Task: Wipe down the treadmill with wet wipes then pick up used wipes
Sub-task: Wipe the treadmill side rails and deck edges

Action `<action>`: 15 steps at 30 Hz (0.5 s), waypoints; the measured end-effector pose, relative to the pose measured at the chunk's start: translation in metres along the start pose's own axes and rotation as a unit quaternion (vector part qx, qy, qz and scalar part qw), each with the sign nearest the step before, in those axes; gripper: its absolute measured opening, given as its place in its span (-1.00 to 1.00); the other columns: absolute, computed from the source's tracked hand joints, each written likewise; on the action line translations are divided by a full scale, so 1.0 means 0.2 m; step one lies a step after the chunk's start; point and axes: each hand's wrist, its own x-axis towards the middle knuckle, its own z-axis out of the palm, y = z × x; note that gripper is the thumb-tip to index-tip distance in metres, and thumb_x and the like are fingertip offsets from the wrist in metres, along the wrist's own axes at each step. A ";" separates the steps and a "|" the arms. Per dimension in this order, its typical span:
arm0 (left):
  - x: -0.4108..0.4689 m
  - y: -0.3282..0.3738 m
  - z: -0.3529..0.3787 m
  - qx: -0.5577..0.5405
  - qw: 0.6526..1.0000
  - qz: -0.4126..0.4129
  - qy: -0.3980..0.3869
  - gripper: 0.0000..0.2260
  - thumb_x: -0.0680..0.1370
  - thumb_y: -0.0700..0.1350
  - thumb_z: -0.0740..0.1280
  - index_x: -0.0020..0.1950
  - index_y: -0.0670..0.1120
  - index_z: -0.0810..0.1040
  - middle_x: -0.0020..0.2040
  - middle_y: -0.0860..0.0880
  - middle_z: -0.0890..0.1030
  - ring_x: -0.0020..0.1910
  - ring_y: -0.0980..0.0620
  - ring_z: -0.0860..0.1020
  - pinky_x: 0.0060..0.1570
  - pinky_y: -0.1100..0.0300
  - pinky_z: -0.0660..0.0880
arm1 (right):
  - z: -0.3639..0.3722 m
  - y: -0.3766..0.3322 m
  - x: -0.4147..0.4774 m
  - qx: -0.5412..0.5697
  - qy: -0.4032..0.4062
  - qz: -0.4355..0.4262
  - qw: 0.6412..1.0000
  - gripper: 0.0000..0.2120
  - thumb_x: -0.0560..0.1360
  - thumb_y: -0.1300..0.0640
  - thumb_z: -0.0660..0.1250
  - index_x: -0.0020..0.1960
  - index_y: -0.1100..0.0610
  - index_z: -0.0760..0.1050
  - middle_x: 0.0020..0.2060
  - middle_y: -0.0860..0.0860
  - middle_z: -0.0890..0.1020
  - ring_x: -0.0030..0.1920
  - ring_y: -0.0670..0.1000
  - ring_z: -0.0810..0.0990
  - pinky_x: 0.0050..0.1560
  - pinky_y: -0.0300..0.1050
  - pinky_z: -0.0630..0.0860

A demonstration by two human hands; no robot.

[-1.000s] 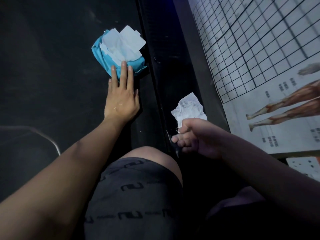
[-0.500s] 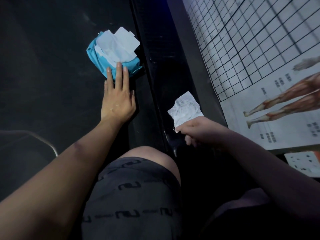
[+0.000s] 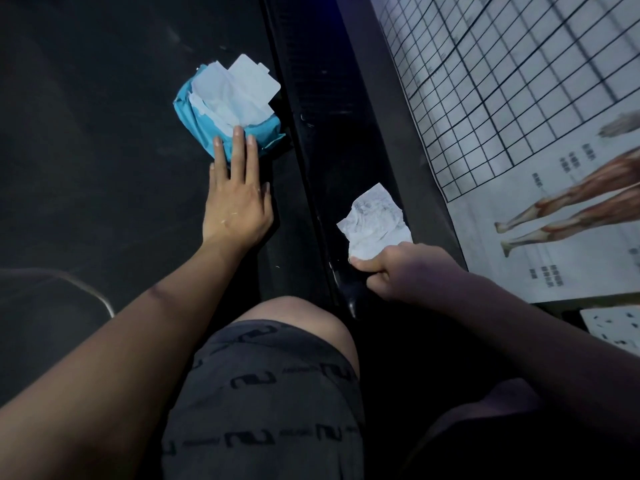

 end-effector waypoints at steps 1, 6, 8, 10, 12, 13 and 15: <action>0.00 0.00 0.00 0.001 1.000 0.000 0.000 -0.35 0.70 -0.02 0.12 0.69 -0.20 -0.11 0.69 -0.17 -0.14 0.65 -0.33 -0.15 0.61 -0.23 0.04 | 0.01 0.00 0.01 -0.008 0.001 -0.003 1.000 -0.52 0.53 -0.06 0.19 0.41 -0.40 0.37 0.06 -0.01 0.63 -0.10 0.03 0.45 -0.09 -0.12 0.32; -0.01 0.00 -0.01 0.008 1.000 0.004 0.002 -0.35 0.70 -0.04 0.13 0.68 -0.21 -0.10 0.69 -0.17 -0.14 0.65 -0.33 -0.14 0.62 -0.21 0.02 | 0.03 0.00 0.01 -0.026 0.004 -0.010 1.000 -0.54 0.53 -0.08 0.16 0.40 -0.34 0.42 0.03 -0.02 0.64 -0.03 0.07 0.55 -0.11 -0.10 0.34; -0.01 0.00 -0.01 0.008 1.000 0.004 0.004 -0.34 0.69 -0.05 0.14 0.69 -0.21 -0.10 0.70 -0.17 -0.14 0.65 -0.32 -0.15 0.62 -0.21 0.01 | 0.02 0.01 0.03 -0.016 0.002 -0.014 1.000 -0.62 0.55 -0.09 0.14 0.31 -0.29 0.52 -0.03 -0.03 0.65 -0.08 0.03 0.55 -0.13 -0.10 0.38; -0.01 0.00 -0.01 0.010 1.000 0.004 0.002 -0.34 0.69 -0.05 0.14 0.68 -0.21 -0.11 0.69 -0.17 -0.15 0.65 -0.32 -0.15 0.62 -0.21 0.01 | 0.00 0.03 0.06 0.012 -0.002 -0.022 1.000 -0.67 0.56 -0.13 0.14 0.10 -0.14 0.65 -0.16 -0.08 0.66 -0.08 0.01 0.60 -0.13 -0.11 0.48; 0.00 0.00 -0.01 0.010 1.000 0.002 0.001 -0.34 0.69 -0.05 0.15 0.68 -0.21 -0.10 0.69 -0.18 -0.14 0.65 -0.33 -0.14 0.62 -0.21 0.01 | -0.02 0.06 0.09 0.062 0.009 -0.039 0.997 -0.70 0.54 -0.11 0.19 0.02 -0.08 0.69 -0.24 -0.20 0.67 -0.14 -0.09 0.60 -0.08 -0.10 0.57; 0.00 0.00 -0.01 0.008 1.000 0.002 0.001 -0.34 0.69 -0.05 0.15 0.68 -0.22 -0.09 0.69 -0.18 -0.14 0.65 -0.33 -0.14 0.62 -0.21 0.01 | -0.03 0.07 0.10 0.101 0.037 -0.049 0.993 -0.74 0.53 -0.06 0.23 0.01 -0.12 0.70 -0.24 -0.27 0.66 -0.16 -0.14 0.59 -0.06 -0.10 0.58; 0.00 0.00 0.00 0.007 1.000 0.005 0.004 -0.35 0.69 -0.05 0.16 0.68 -0.22 -0.07 0.69 -0.19 -0.12 0.64 -0.34 -0.13 0.62 -0.22 0.02 | -0.02 0.13 0.13 0.166 0.119 -0.077 0.976 -0.80 0.50 0.05 0.32 -0.02 -0.14 0.71 -0.19 -0.20 0.65 -0.15 -0.15 0.58 -0.05 -0.07 0.58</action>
